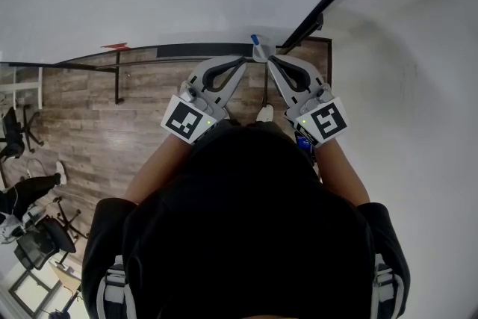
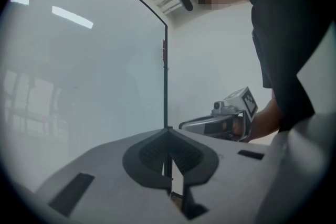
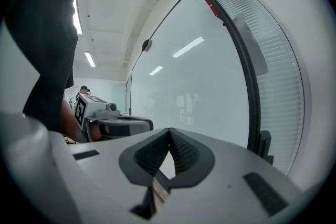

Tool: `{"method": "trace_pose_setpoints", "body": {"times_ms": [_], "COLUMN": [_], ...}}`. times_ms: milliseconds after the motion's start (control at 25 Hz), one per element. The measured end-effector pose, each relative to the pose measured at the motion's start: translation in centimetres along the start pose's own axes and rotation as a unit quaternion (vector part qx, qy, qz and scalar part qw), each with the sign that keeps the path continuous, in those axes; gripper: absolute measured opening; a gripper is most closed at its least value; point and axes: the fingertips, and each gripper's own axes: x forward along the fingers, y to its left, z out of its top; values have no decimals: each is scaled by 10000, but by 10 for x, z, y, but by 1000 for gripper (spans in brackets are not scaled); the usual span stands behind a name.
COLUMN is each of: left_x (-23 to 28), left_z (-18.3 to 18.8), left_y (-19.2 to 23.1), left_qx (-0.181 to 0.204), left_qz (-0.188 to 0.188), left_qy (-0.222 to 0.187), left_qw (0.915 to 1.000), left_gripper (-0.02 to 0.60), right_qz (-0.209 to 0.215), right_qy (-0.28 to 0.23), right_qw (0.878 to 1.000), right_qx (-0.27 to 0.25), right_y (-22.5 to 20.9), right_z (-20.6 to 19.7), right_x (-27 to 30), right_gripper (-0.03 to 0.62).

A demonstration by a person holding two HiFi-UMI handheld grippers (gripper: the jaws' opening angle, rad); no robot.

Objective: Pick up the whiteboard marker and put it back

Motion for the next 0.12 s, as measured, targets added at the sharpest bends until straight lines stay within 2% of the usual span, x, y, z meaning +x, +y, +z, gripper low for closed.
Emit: {"method": "trace_pose_setpoints", "body": {"times_ms": [120], "left_x": [-1], "left_z": [2], "left_y": [1], "left_qx": [13], "left_qz": [-3], "left_qy": [-5], "left_qw": [10000], "left_gripper": [3], "right_qz": [18], "right_qy": [19], "right_qw": [10000], "right_qx": [-12], "right_y": [1], "right_z": [2], "right_x": [1], "right_gripper": [2]}}
